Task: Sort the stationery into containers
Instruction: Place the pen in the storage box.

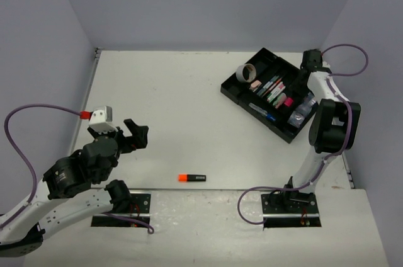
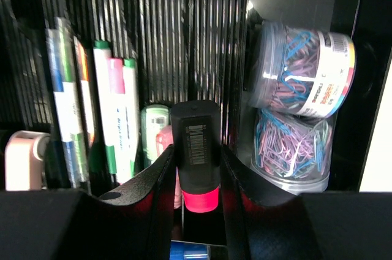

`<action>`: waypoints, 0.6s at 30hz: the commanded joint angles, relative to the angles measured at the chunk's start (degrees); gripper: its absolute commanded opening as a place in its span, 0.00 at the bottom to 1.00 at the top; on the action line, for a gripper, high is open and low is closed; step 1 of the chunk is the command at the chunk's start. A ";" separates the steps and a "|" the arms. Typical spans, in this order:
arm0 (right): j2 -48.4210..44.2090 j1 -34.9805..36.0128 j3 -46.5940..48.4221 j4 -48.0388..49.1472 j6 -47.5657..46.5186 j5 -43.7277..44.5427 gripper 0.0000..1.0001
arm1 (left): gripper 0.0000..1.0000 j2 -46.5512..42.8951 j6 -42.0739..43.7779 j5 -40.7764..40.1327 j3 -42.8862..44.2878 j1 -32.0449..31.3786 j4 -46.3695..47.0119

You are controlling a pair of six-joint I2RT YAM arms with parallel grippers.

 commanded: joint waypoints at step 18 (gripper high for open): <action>-7.93 -0.10 -1.80 1.27 0.76 -1.44 0.46 | 1.00 0.18 1.51 -0.67 0.04 0.33 1.93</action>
